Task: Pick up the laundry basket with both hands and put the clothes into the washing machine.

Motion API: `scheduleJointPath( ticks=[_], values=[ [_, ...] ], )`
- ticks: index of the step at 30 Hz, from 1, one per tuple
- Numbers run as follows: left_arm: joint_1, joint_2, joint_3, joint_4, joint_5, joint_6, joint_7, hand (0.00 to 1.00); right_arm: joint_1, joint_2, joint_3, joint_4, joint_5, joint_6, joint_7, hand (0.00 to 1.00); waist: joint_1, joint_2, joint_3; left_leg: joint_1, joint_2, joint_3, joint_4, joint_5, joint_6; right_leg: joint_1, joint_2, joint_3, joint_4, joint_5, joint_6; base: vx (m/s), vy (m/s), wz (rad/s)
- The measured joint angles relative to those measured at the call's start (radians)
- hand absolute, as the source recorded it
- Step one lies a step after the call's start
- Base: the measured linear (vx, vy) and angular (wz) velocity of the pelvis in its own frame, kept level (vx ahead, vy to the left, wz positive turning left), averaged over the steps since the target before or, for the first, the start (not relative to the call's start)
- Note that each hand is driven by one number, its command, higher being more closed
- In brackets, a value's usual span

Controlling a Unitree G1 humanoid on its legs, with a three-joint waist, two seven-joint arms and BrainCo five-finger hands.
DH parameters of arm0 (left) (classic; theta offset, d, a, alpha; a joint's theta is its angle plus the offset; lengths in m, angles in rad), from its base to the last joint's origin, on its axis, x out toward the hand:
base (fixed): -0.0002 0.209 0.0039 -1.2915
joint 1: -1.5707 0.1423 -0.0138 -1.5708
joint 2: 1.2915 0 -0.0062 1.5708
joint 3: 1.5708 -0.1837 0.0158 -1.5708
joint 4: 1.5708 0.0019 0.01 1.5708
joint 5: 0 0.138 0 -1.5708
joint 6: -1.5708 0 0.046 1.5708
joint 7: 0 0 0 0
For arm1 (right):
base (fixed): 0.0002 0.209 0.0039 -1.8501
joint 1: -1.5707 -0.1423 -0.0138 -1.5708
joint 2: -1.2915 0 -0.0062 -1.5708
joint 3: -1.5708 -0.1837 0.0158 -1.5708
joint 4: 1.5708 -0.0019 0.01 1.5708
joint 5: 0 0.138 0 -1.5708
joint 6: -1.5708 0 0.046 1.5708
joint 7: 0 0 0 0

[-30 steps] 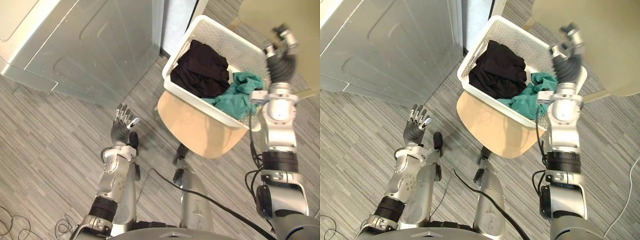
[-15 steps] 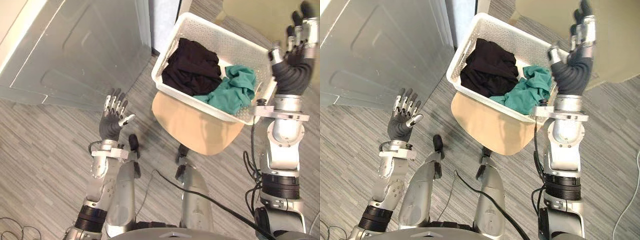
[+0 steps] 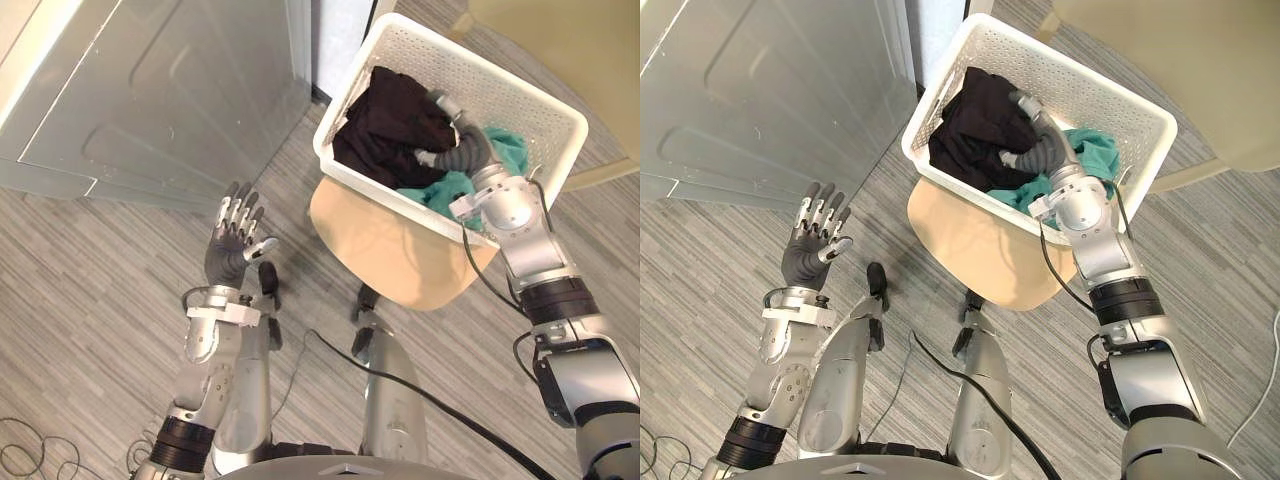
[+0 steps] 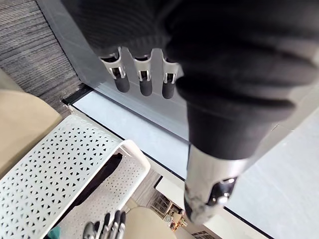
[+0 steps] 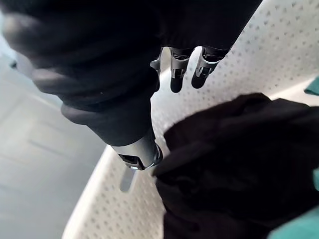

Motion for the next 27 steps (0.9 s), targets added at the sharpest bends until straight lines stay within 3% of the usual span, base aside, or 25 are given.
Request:
scheduleJointPath(
  ticks=[9,19,27],
  values=[
    [-0.001,-0.031,-0.023,-0.002,-0.081,0.007,-0.006,0.0,-0.141,0.002,0.087,0.32,-0.113,0.051,0.018,0.0,0.019,0.0,0.0,-0.016,0.0,-0.025,-0.054,0.041,-0.007,0.0,0.013,-0.028,-0.047,0.026,-0.004,0.01,-0.038,0.07],
    [-0.006,-0.058,-0.059,-0.034,-0.207,0.023,-0.031,0.0,-0.296,0.005,0.222,0.584,-0.303,0.051,0.012,0.0,0.041,0.003,-0.008,-0.017,-0.001,-0.04,-0.169,0.117,-0.012,0.002,0.037,-0.057,-0.137,0.082,-0.014,-0.01,-0.026,0.05],
    [-0.008,-0.091,-0.059,-0.037,-0.265,0.025,-0.029,0.0,-0.368,0.046,0.263,0.739,-0.339,0.082,-0.083,0.0,0.068,0.026,-0.056,-0.018,-0.002,-0.027,-0.225,0.151,-0.009,-0.005,0.052,-0.052,-0.198,0.118,-0.016,0.01,-0.005,-0.03]
  ],
)
